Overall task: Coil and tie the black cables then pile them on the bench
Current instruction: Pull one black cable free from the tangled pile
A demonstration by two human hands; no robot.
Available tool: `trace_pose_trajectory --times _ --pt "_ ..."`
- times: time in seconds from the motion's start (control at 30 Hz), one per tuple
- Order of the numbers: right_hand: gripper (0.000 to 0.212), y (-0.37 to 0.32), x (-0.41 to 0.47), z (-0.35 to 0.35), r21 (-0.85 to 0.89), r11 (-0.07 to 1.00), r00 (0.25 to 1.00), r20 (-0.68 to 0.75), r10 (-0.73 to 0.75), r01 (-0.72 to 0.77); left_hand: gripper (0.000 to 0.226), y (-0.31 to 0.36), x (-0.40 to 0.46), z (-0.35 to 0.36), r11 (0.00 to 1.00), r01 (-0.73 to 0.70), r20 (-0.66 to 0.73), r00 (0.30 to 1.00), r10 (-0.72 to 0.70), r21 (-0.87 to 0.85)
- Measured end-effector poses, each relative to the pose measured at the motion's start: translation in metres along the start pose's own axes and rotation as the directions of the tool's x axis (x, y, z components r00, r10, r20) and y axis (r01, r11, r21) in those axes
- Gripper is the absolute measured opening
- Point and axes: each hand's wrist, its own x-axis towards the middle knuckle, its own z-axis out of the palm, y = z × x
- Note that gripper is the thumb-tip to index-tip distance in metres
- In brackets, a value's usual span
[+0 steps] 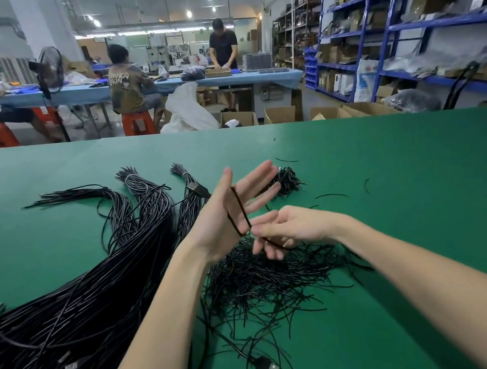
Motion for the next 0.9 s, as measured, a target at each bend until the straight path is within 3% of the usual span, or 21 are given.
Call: trace_pose_trajectory --times 0.13,0.23,0.3,0.47,0.57,0.67,0.8,0.9 --pt "0.029 0.004 0.0 -0.022 -0.419 0.903 0.994 -0.097 0.059 -0.095 0.071 0.004 -0.003 -0.002 0.994 0.104 0.117 0.987 -0.108 0.034" --pt "0.024 -0.014 0.002 -0.043 -0.565 0.82 0.985 -0.173 -0.006 -0.094 0.079 -0.003 -0.002 -0.001 0.931 0.218 0.156 0.95 -0.271 0.293" --pt "0.019 -0.037 0.004 -0.051 -0.654 0.751 0.978 -0.2 -0.058 -0.089 0.081 -0.009 0.0 0.002 0.86 0.268 0.102 0.934 -0.343 0.435" --pt "0.021 -0.081 0.004 -0.051 -0.763 0.635 0.924 -0.32 -0.211 -0.119 0.074 -0.011 0.003 0.0 0.82 0.221 -0.089 0.975 -0.206 0.528" --pt "0.024 -0.076 0.001 -0.035 -0.65 0.758 0.865 -0.41 -0.289 -0.054 0.076 -0.013 0.005 -0.011 0.899 0.203 -0.193 0.972 -0.136 0.388" --pt "0.027 -0.049 -0.002 -0.008 -0.277 0.956 0.869 -0.447 -0.214 0.093 0.064 -0.01 0.009 -0.012 0.991 0.118 -0.241 0.965 -0.098 0.07" --pt "0.035 -0.012 0.001 0.014 0.225 0.964 0.97 -0.226 -0.092 0.144 0.061 -0.003 0.007 -0.012 0.96 0.03 -0.151 0.986 -0.075 -0.279" --pt "0.043 0.012 0.004 0.013 0.333 0.942 0.998 -0.058 -0.031 0.049 0.065 0.0 0.0 -0.012 0.93 0.037 -0.042 0.997 -0.057 -0.365"
